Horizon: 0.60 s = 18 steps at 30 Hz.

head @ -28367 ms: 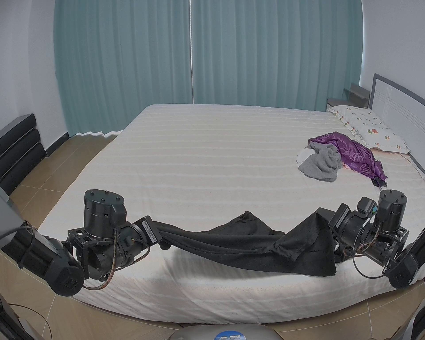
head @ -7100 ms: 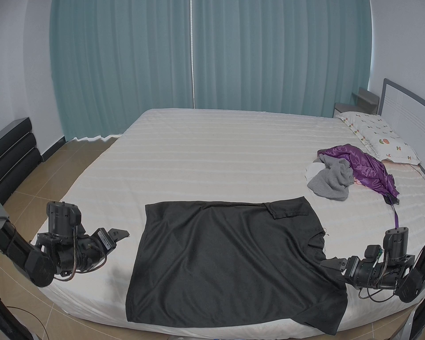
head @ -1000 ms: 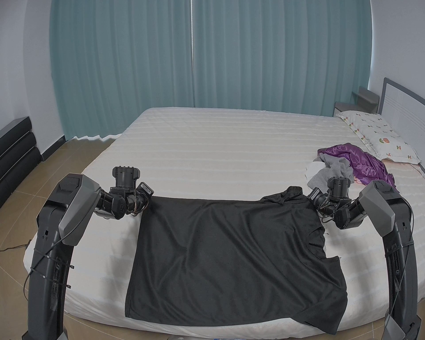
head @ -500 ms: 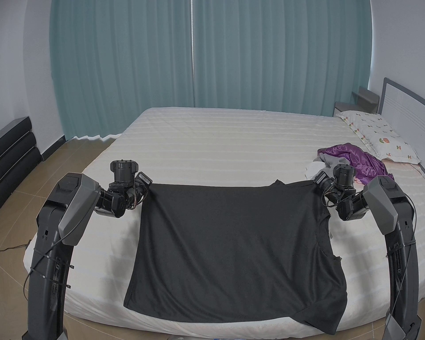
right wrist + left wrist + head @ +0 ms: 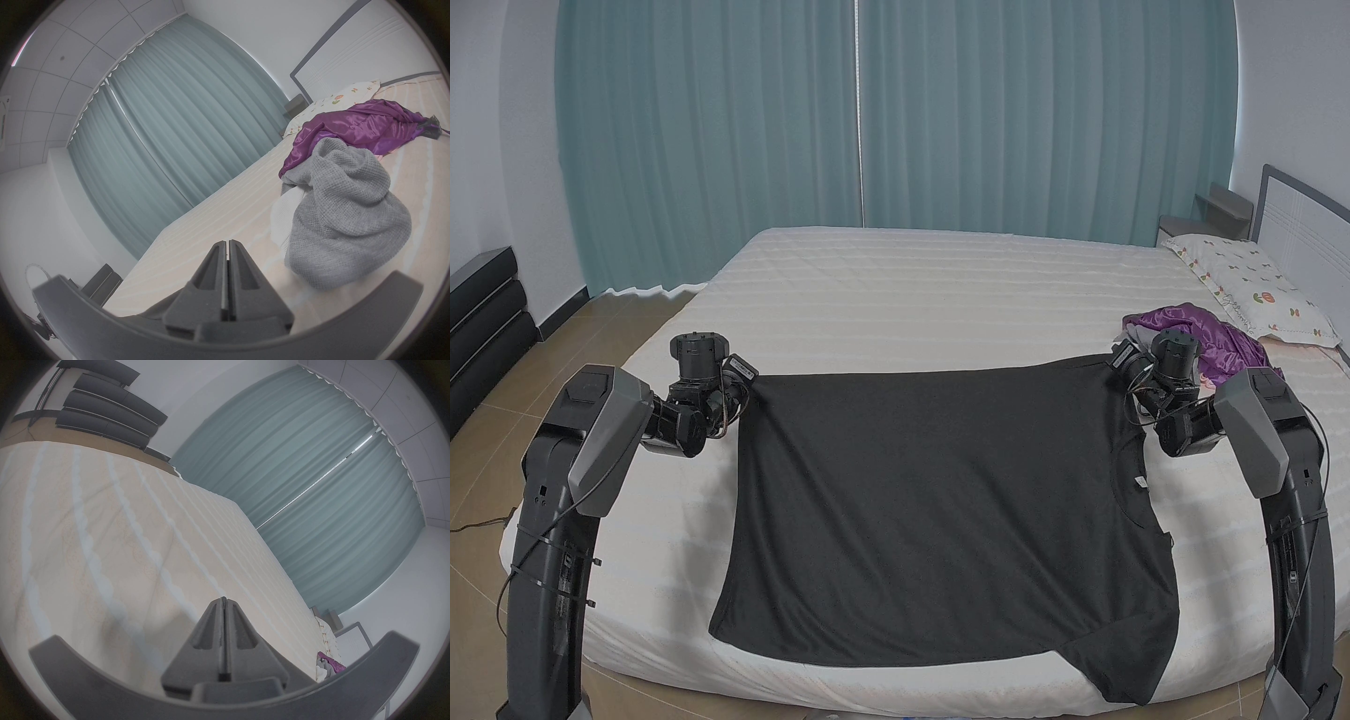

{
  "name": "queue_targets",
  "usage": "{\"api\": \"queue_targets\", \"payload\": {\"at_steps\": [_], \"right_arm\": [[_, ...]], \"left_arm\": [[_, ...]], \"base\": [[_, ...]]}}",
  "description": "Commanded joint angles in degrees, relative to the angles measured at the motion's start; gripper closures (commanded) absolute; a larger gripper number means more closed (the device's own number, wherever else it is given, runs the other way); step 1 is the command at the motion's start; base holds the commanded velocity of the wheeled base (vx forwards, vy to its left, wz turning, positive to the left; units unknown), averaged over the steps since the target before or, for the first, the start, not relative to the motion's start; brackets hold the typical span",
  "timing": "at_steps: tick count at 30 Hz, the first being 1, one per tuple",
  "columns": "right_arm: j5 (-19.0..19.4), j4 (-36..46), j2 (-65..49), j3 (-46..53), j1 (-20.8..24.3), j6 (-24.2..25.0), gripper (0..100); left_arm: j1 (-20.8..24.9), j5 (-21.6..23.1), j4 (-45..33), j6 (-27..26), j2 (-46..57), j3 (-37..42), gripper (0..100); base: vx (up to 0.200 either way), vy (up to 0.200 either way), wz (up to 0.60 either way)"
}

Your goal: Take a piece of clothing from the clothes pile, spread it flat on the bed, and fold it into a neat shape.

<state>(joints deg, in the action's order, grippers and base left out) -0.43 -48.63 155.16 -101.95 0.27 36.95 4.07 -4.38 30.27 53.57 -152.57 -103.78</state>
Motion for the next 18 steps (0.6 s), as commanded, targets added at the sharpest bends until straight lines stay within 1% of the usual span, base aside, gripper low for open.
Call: {"api": "queue_targets", "payload": {"at_steps": [1,3,6,9,18], "right_arm": [[0.0,-0.1,1.0,-1.0,0.3,-0.4,100],[-0.3,-0.1,2.5,-2.6,0.5,-0.7,100],[-1.9,0.2,4.5,-4.0,0.7,-1.1,100],[-2.1,0.5,5.9,-4.8,1.1,-1.4,100],[-2.1,1.0,9.0,-5.5,1.6,-1.4,100]], "left_arm": [[-0.1,0.0,0.3,0.0,-0.3,-0.1,100],[0.0,0.3,0.3,0.0,-1.1,-0.3,100],[0.2,0.4,0.1,0.0,-4.1,-3.6,100],[0.2,0.3,-0.5,-0.1,-5.8,-6.1,100],[0.3,0.6,-0.6,-0.2,-6.6,-6.3,100]], "base": [[0.0,0.0,0.0],[0.0,0.0,0.0],[0.0,0.0,0.0],[0.0,0.0,0.0],[0.0,0.0,0.0]]}}
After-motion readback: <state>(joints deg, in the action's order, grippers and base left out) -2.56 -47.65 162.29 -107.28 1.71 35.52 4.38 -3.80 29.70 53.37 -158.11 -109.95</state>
